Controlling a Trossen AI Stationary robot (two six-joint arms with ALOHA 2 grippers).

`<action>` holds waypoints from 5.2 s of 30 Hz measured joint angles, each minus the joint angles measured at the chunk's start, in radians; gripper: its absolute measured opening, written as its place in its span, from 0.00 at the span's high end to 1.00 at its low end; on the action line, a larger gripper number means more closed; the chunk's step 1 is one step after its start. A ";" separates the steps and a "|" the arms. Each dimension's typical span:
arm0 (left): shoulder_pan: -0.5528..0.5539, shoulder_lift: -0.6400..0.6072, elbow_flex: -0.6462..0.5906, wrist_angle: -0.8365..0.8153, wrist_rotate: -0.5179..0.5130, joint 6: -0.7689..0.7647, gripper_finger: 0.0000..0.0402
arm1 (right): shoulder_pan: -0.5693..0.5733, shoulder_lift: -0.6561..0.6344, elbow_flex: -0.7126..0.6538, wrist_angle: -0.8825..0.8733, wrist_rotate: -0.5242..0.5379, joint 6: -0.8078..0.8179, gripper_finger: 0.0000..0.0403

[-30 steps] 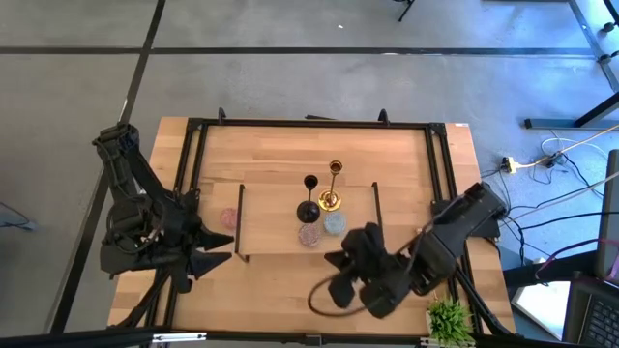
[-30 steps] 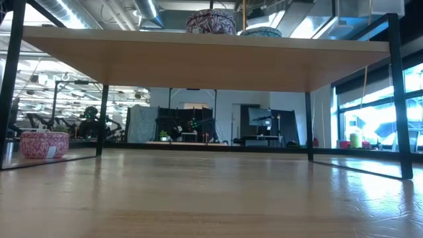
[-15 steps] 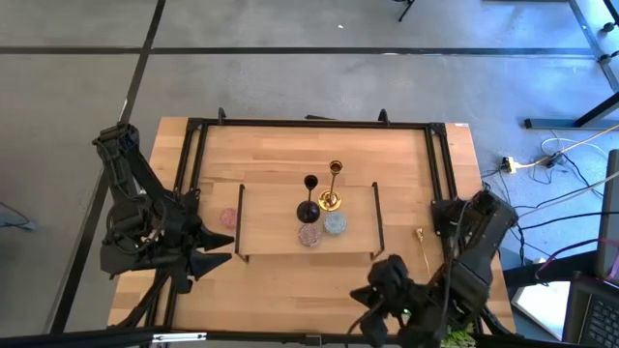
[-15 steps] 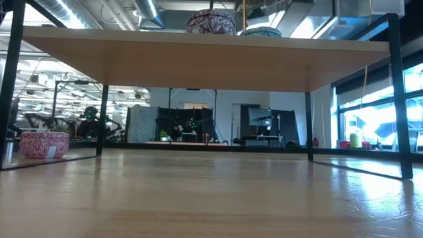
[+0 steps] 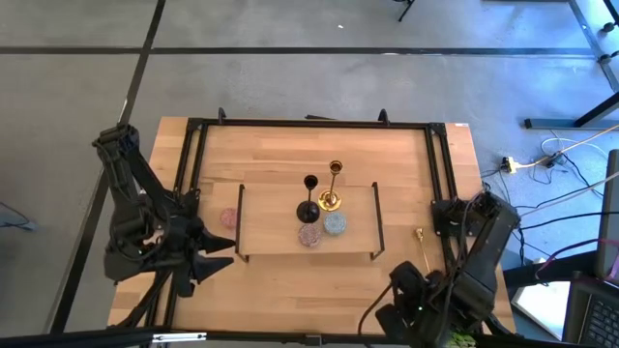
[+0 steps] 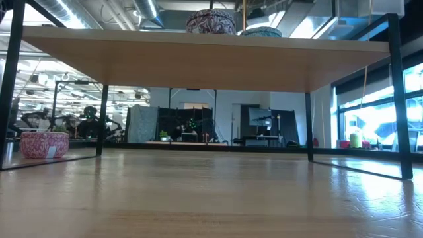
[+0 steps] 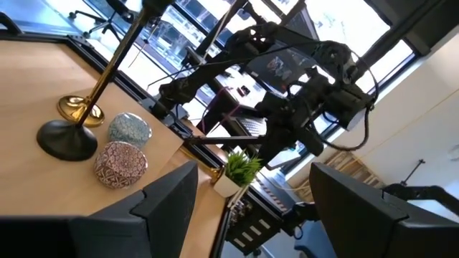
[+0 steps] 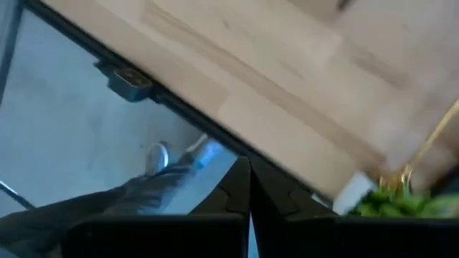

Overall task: Pick & Place candle stick holders
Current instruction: Put the gold candle holder on the shelf

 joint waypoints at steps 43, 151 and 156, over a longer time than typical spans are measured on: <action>0.000 0.050 0.000 -0.013 0.021 -0.052 0.34 | -0.034 -0.003 -0.635 0.024 -0.418 0.117 0.67; 0.010 0.116 0.000 0.071 0.046 -0.077 0.34 | 0.016 -0.003 -0.985 0.426 -0.512 0.254 0.96; 0.010 0.116 0.000 0.070 0.046 -0.070 0.34 | 0.013 -0.008 -0.927 0.345 -0.457 0.295 0.96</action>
